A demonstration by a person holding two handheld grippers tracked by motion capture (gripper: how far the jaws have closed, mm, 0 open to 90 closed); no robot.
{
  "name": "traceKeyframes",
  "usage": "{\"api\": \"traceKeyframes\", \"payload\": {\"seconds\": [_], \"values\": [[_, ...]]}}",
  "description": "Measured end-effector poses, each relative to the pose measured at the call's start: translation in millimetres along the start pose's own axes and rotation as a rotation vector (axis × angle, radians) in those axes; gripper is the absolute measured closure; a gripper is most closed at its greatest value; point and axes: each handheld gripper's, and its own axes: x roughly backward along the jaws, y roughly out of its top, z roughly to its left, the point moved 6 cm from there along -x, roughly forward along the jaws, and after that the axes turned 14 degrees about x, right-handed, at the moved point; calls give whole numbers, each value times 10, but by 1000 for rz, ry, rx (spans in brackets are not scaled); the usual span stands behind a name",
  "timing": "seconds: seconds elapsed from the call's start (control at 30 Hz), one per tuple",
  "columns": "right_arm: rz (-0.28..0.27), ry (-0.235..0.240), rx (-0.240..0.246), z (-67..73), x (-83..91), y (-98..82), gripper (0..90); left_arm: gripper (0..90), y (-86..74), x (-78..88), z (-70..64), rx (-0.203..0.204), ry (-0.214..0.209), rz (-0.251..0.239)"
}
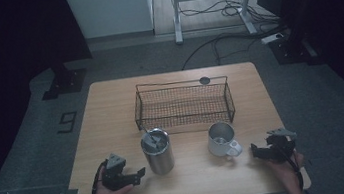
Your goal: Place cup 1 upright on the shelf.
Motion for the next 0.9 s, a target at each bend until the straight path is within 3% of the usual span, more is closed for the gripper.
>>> {"api": "traceKeyframes", "payload": {"seconds": [0.5, 0.9], "values": [[2, -15, -13, -4, -2, 2, 0, 115, 42, 44, -3, 2, -31, -51], [0, -20, -23, -7, 13, -11, 6, 115, 87, 101, -66, 16, -6, -88]]}}
